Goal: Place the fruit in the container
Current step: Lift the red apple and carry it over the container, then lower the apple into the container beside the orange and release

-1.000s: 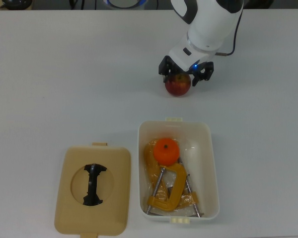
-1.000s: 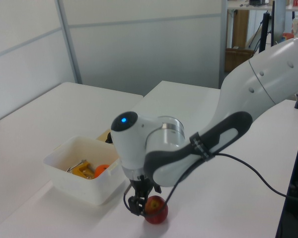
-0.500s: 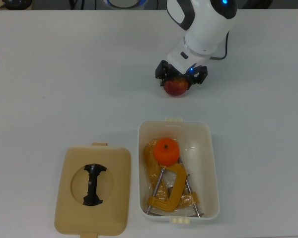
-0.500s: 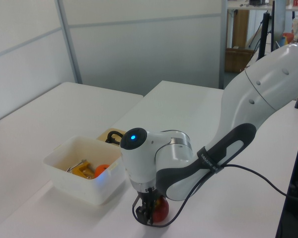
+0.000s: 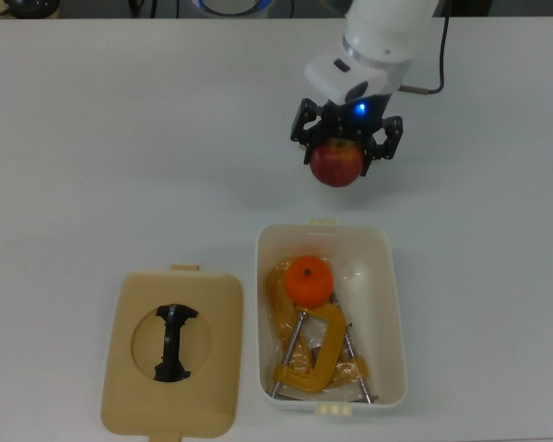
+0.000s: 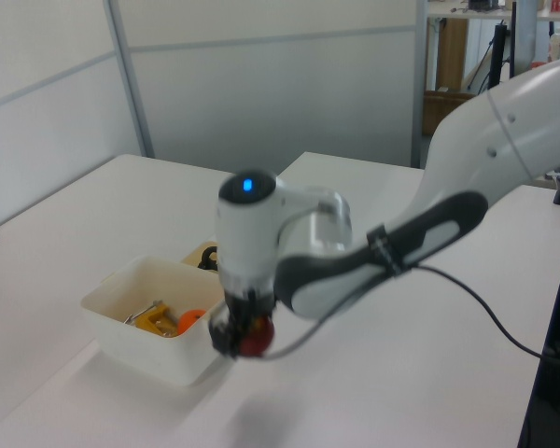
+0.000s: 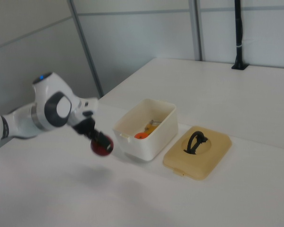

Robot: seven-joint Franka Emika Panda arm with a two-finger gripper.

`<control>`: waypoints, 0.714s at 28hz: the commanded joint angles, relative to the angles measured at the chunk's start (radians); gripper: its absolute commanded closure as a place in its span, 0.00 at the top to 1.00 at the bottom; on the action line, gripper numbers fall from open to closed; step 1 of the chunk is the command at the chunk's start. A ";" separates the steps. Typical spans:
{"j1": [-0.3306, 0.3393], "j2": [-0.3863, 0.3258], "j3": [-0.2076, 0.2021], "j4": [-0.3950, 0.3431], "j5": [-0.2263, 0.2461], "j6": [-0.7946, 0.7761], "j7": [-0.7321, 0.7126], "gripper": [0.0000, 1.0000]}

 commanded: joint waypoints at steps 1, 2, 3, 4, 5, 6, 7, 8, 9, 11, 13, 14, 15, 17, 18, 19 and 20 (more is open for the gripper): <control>0.000 -0.010 -0.058 0.099 0.049 0.040 0.023 0.00; 0.000 -0.008 -0.061 0.108 0.049 0.051 0.027 0.00; 0.000 -0.007 -0.064 0.113 0.047 0.063 0.036 0.00; -0.001 -0.004 -0.069 0.116 0.044 0.080 0.048 0.00; -0.004 -0.001 -0.075 0.122 0.041 0.101 0.062 0.00; -0.009 0.019 -0.084 0.141 0.034 0.150 0.099 0.00; -0.012 0.038 -0.087 0.153 0.029 0.170 0.122 0.00; -0.012 0.061 -0.089 0.170 0.017 0.187 0.145 0.00; -0.012 0.082 -0.093 0.196 -0.001 0.195 0.173 0.00; -0.012 0.157 -0.113 0.275 -0.077 0.198 0.262 0.00; -0.012 0.203 -0.116 0.320 -0.127 0.200 0.323 0.00; -0.012 0.222 -0.116 0.337 -0.149 0.200 0.347 0.00; -0.012 0.239 -0.116 0.352 -0.167 0.200 0.369 0.00; -0.012 0.265 -0.116 0.369 -0.201 0.200 0.401 0.16; -0.012 0.266 -0.116 0.369 -0.207 0.198 0.403 0.44; -0.010 0.268 -0.116 0.369 -0.209 0.197 0.406 0.82; -0.010 0.269 -0.116 0.369 -0.212 0.193 0.411 1.00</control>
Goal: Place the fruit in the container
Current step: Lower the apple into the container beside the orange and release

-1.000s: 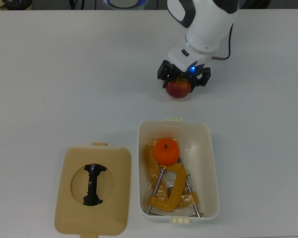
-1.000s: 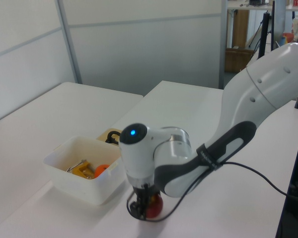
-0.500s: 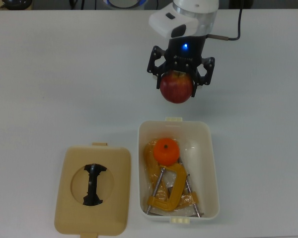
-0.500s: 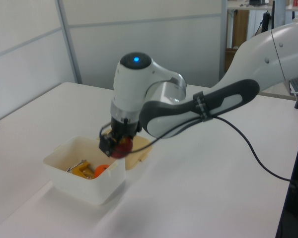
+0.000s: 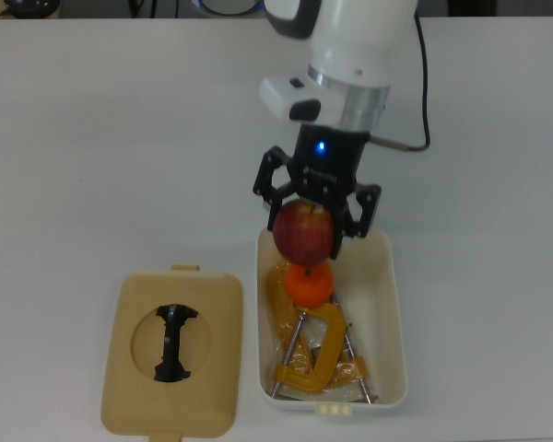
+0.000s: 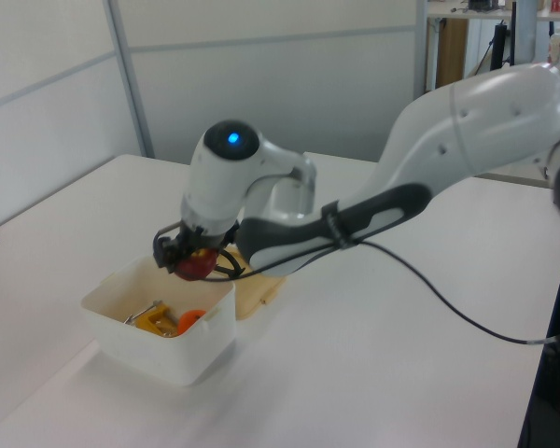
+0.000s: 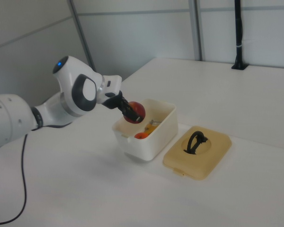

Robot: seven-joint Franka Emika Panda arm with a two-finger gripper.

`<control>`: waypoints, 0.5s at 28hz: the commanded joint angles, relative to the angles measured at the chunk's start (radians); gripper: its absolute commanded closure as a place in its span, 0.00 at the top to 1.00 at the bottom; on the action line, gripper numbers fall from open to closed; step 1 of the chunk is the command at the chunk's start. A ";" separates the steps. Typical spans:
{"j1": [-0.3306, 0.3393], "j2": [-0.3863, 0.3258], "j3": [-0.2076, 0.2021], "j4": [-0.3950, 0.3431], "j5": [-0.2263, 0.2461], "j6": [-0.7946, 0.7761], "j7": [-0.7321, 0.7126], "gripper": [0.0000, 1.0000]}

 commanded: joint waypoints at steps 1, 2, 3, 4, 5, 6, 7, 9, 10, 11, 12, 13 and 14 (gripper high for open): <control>0.009 0.052 -0.007 0.065 -0.042 0.000 0.055 1.00; 0.012 0.050 -0.006 0.065 -0.048 -0.003 0.060 1.00; 0.012 0.050 -0.004 0.065 -0.050 -0.003 0.062 1.00; 0.012 0.050 -0.003 0.065 -0.053 -0.005 0.063 1.00; 0.012 0.049 -0.001 0.063 -0.051 -0.006 0.063 1.00; 0.013 0.049 -0.001 0.063 -0.051 -0.009 0.063 1.00; 0.013 0.047 0.000 0.063 -0.051 -0.019 0.062 1.00; 0.013 0.043 0.002 0.062 -0.051 -0.022 0.057 1.00; 0.012 0.037 0.002 0.059 -0.048 -0.026 0.054 1.00; 0.010 0.029 0.002 0.054 -0.044 -0.039 0.049 1.00; 0.006 -0.008 0.005 0.023 -0.033 -0.086 0.016 1.00; 0.003 -0.029 0.006 0.002 -0.024 -0.104 -0.016 1.00; 0.001 -0.048 0.006 -0.018 -0.004 -0.117 -0.056 1.00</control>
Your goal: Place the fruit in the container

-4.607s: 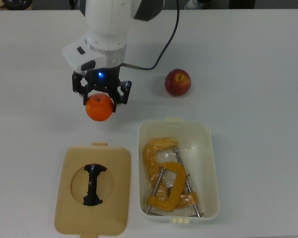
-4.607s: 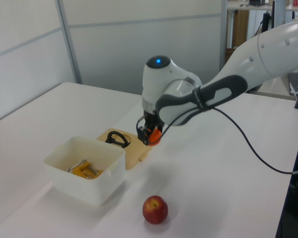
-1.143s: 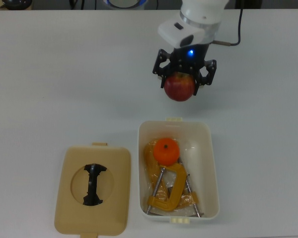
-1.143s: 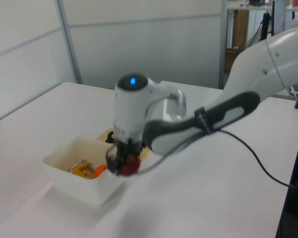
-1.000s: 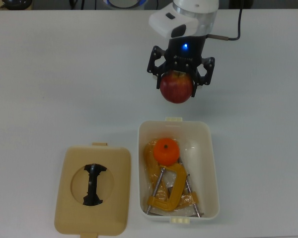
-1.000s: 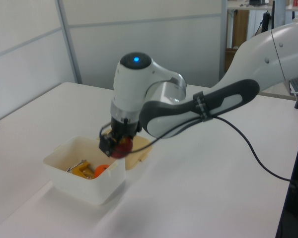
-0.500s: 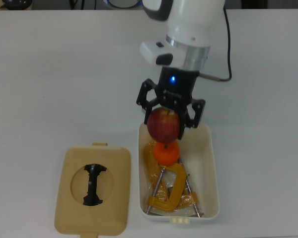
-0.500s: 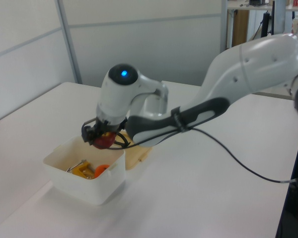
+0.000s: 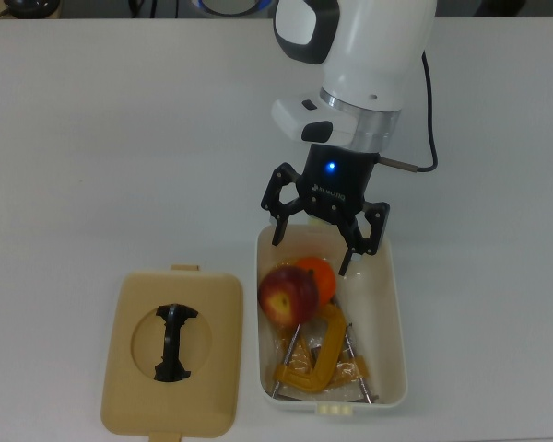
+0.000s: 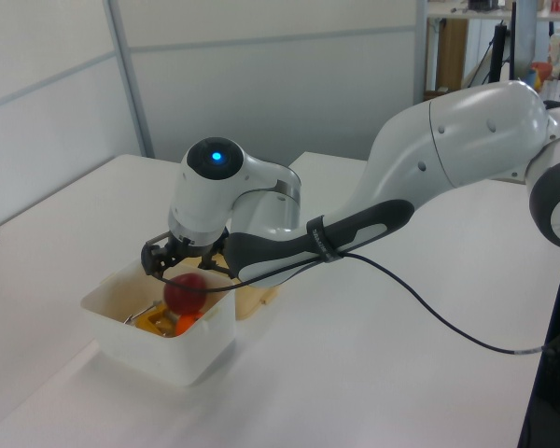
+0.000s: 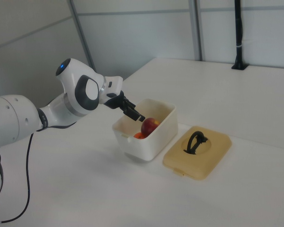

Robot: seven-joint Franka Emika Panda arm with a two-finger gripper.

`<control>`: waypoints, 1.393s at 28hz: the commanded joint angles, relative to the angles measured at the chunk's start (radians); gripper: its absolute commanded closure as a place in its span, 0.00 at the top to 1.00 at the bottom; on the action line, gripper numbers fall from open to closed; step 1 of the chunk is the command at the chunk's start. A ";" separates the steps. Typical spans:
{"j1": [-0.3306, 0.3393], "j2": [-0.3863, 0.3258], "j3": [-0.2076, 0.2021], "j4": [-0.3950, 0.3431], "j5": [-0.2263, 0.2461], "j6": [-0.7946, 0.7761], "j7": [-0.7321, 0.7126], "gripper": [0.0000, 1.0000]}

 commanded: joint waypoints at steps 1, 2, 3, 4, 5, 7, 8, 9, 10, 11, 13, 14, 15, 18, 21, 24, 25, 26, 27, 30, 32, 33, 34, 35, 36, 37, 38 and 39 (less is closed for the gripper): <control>-0.007 -0.110 0.003 -0.094 0.060 -0.102 -0.132 1.00; -0.015 -0.127 0.002 -0.110 0.109 -0.105 -0.184 1.00; -0.039 -0.161 0.000 -0.133 0.212 -0.140 -0.312 1.00; -0.051 -0.173 0.000 -0.138 0.257 -0.172 -0.385 1.00; -0.064 -0.184 0.000 -0.139 0.299 -0.215 -0.455 1.00; -0.087 -0.204 -0.001 -0.131 0.368 -0.313 -0.595 1.00; -0.114 -0.227 -0.007 -0.127 0.421 -0.409 -0.722 1.00; -0.128 -0.239 -0.011 -0.127 0.440 -0.453 -0.776 1.00; -0.140 -0.253 -0.012 -0.127 0.454 -0.488 -0.827 1.00; -0.154 -0.268 -0.017 -0.127 0.462 -0.520 -0.870 1.00; -0.194 -0.300 -0.030 -0.128 0.466 -0.614 -0.991 1.00; -0.208 -0.310 -0.035 -0.128 0.466 -0.639 -1.028 1.00; -0.219 -0.320 -0.040 -0.128 0.468 -0.659 -1.060 1.00; -0.240 -0.345 -0.064 -0.128 0.468 -0.688 -1.126 1.00; -0.242 -0.377 -0.118 -0.130 0.468 -0.722 -1.184 1.00; -0.242 -0.402 -0.165 -0.127 0.468 -0.746 -1.243 1.00; -0.240 -0.418 -0.181 -0.127 0.468 -0.760 -1.250 1.00; -0.240 -0.426 -0.182 -0.127 0.468 -0.765 -1.254 1.00; -0.240 -0.431 -0.182 -0.127 0.466 -0.766 -1.254 1.00; -0.243 -0.439 -0.184 -0.116 0.466 -0.771 -1.252 1.00; -0.246 -0.442 -0.184 -0.104 0.466 -0.795 -1.255 1.00; -0.248 -0.442 -0.182 -0.104 0.466 -0.798 -1.255 1.00; -0.249 -0.442 -0.184 -0.104 0.468 -0.800 -1.255 1.00; -0.249 -0.442 -0.181 -0.104 0.466 -0.800 -1.254 1.00; -0.249 -0.440 -0.176 -0.104 0.466 -0.800 -1.252 1.00; -0.249 -0.440 -0.175 -0.104 0.466 -0.800 -1.252 1.00; -0.248 -0.440 -0.173 -0.104 0.468 -0.800 -1.251 1.00; -0.249 -0.442 -0.173 -0.104 0.468 -0.800 -1.251 1.00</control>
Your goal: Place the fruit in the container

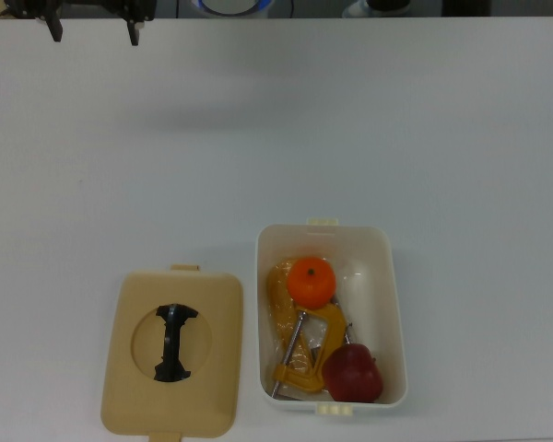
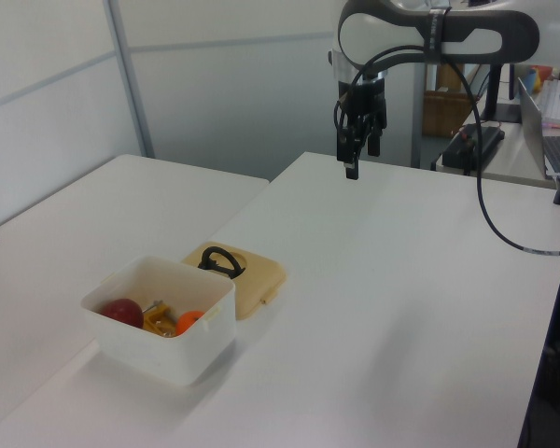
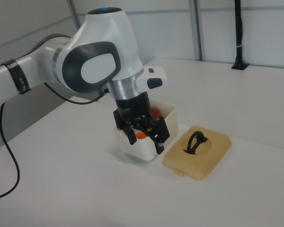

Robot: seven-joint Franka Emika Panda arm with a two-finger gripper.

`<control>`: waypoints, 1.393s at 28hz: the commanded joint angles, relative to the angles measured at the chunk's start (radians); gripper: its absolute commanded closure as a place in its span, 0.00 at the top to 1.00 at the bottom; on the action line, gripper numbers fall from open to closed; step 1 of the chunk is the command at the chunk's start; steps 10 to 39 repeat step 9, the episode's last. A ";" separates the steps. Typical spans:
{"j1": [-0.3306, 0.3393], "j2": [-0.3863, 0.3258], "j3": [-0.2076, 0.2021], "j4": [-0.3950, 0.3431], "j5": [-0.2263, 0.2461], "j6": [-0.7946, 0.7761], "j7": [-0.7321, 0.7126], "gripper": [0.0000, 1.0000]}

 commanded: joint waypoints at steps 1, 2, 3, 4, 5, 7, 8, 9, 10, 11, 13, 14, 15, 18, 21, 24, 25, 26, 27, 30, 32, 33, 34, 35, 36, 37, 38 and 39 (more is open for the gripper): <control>0.004 -0.012 0.001 -0.008 0.021 -0.021 -0.016 1.00; 0.005 -0.010 0.003 -0.008 0.021 -0.021 -0.013 1.00; 0.005 -0.010 0.003 -0.005 0.023 -0.021 -0.010 1.00; 0.004 -0.007 0.004 -0.003 0.023 -0.020 -0.010 1.00; 0.005 -0.006 0.007 -0.003 0.023 -0.018 -0.009 1.00; 0.004 -0.003 0.010 -0.003 0.023 -0.016 -0.007 1.00; 0.004 -0.003 0.010 -0.002 0.023 -0.016 -0.007 1.00; 0.002 -0.003 0.012 0.000 0.024 -0.015 -0.009 1.00; 0.002 -0.003 0.012 0.000 0.024 -0.015 -0.009 1.00; 0.002 -0.003 0.012 0.000 0.024 -0.015 -0.009 1.00; 0.002 -0.003 0.012 0.000 0.024 -0.015 -0.009 1.00; 0.002 -0.003 0.012 0.000 0.024 -0.015 -0.009 1.00; 0.002 -0.003 0.012 0.000 0.024 -0.015 -0.009 1.00; 0.002 -0.003 0.012 0.000 0.024 -0.015 -0.009 1.00; 0.002 -0.003 0.012 0.000 0.024 -0.015 -0.009 1.00; 0.002 -0.003 0.012 0.000 0.024 -0.015 -0.009 1.00; 0.002 -0.003 0.012 0.000 0.024 -0.015 -0.009 1.00; 0.002 -0.003 0.012 0.000 0.024 -0.015 -0.009 1.00; 0.002 -0.003 0.012 0.000 0.024 -0.015 -0.009 1.00; 0.002 -0.003 0.012 0.000 0.024 -0.015 -0.009 1.00; 0.002 -0.003 0.012 0.000 0.024 -0.015 -0.009 1.00; 0.002 -0.003 0.012 0.000 0.024 -0.015 -0.009 1.00; 0.002 -0.003 0.012 0.000 0.024 -0.015 -0.009 1.00; 0.002 -0.003 0.012 0.000 0.024 -0.015 -0.009 1.00; 0.002 -0.003 0.012 0.000 0.024 -0.015 -0.009 1.00; 0.002 -0.003 0.012 0.000 0.024 -0.015 -0.009 1.00; 0.002 -0.003 0.012 0.000 0.024 -0.015 -0.009 1.00; 0.002 -0.003 0.012 0.000 0.024 -0.015 -0.009 1.00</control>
